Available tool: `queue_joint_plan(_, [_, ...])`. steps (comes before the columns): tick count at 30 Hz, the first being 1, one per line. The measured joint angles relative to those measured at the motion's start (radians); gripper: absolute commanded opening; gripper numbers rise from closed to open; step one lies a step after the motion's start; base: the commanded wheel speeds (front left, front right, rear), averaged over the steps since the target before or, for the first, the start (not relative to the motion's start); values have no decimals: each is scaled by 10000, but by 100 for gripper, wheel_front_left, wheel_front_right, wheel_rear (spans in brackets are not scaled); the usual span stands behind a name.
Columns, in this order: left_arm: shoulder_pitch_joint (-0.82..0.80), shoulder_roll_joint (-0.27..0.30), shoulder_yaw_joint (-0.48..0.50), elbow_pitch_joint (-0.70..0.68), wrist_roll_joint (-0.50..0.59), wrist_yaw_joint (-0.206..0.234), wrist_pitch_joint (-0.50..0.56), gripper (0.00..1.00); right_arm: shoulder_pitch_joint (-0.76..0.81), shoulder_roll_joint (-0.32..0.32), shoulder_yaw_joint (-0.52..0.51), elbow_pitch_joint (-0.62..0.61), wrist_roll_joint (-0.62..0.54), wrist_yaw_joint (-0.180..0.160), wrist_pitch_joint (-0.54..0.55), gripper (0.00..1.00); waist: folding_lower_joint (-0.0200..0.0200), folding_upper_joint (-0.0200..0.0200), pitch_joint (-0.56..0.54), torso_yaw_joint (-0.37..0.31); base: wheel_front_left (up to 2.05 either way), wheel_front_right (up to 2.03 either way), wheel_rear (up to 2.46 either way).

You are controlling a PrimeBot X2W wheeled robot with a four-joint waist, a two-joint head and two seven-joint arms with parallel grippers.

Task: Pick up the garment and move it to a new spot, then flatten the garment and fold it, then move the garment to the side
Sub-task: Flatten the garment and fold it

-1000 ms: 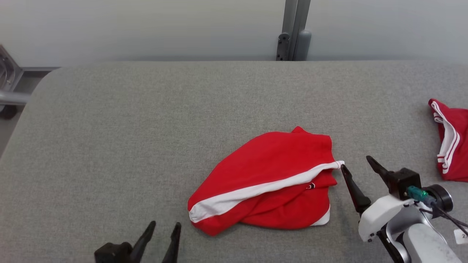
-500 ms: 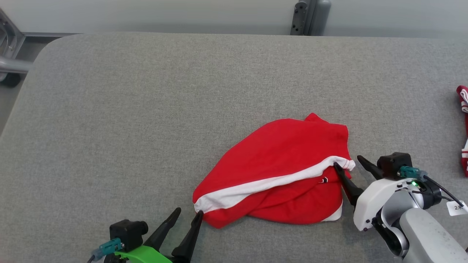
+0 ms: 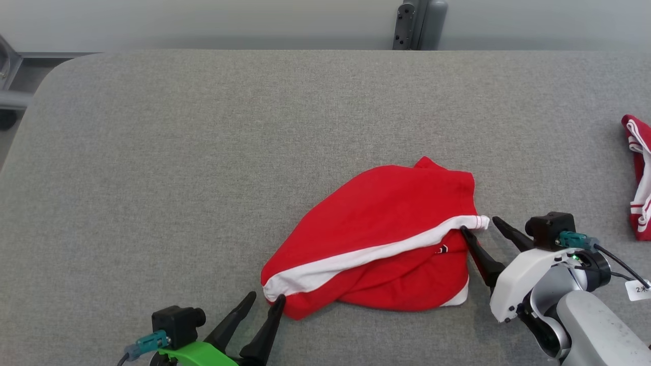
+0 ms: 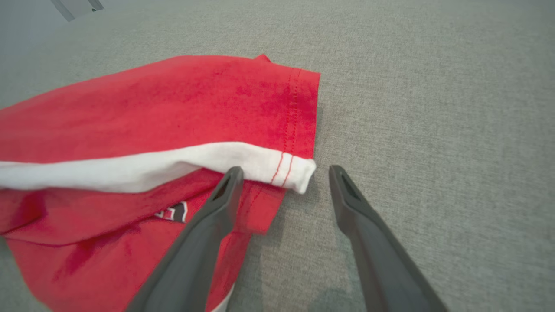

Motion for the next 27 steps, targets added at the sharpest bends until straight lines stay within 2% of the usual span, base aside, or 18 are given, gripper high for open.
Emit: queue_joint_plan(27, [-953, 180, -1241, 550, -1114, 0, -341, 100, -244, 23, 458, 259, 144, 0, -190, 100, 0, 0, 258, -106, 0, 0, 0])
